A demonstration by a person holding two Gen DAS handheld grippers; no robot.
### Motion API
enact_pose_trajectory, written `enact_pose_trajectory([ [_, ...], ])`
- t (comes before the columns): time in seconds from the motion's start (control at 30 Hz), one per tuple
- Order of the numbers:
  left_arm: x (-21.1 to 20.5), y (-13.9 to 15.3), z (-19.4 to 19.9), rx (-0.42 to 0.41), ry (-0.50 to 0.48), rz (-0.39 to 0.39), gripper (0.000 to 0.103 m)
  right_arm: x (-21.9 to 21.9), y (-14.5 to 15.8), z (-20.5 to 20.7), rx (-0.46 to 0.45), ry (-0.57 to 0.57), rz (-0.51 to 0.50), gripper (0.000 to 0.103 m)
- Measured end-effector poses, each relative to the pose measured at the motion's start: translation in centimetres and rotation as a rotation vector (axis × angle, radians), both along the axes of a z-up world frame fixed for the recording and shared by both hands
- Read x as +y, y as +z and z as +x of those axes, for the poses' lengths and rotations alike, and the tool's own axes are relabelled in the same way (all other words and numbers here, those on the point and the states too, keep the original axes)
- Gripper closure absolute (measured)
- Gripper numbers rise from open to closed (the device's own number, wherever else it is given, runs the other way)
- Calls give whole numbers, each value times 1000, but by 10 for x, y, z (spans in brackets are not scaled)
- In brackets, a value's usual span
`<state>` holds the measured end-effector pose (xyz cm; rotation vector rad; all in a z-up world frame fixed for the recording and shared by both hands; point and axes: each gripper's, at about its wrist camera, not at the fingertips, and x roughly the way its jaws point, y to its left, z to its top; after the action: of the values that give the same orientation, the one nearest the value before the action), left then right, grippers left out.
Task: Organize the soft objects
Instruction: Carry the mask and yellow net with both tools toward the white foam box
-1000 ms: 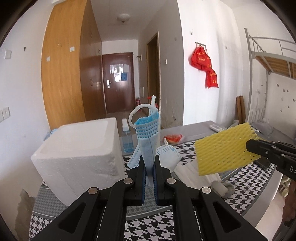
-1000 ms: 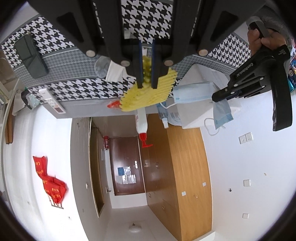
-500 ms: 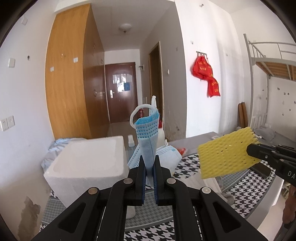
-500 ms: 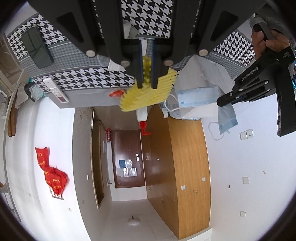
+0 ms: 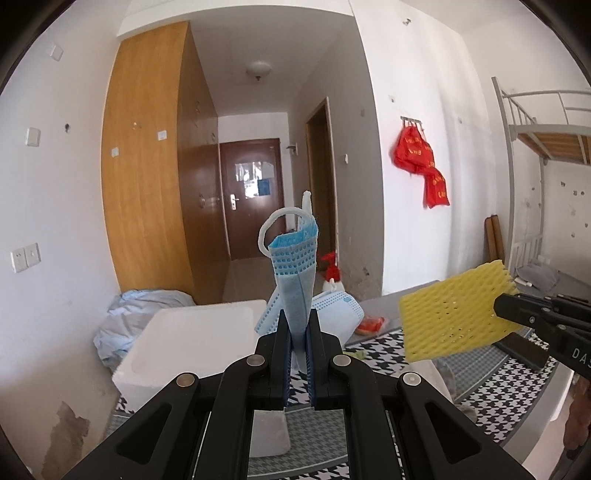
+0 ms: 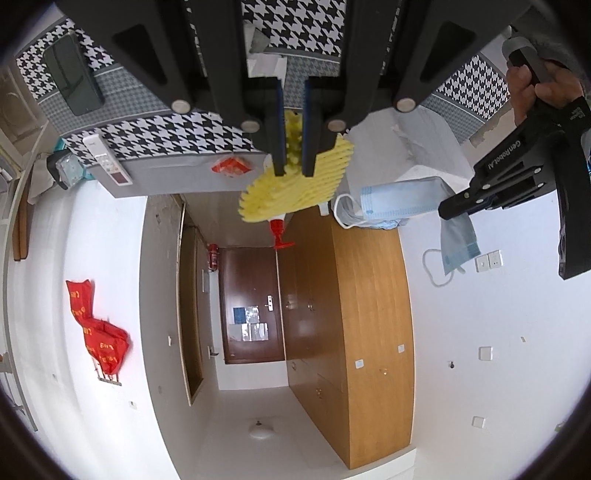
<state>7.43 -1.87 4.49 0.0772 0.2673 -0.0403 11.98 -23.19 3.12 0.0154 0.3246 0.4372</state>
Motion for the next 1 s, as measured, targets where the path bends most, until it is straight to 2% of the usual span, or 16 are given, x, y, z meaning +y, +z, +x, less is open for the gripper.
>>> enact_pose_trajectory([
  [0.33, 17, 12, -5, -38, 58, 8, 96, 13, 10, 6, -17, 31, -3, 93],
  [1.0, 63, 17, -15, -47, 210, 5, 96, 63, 17, 26, -14, 152, -18, 93],
])
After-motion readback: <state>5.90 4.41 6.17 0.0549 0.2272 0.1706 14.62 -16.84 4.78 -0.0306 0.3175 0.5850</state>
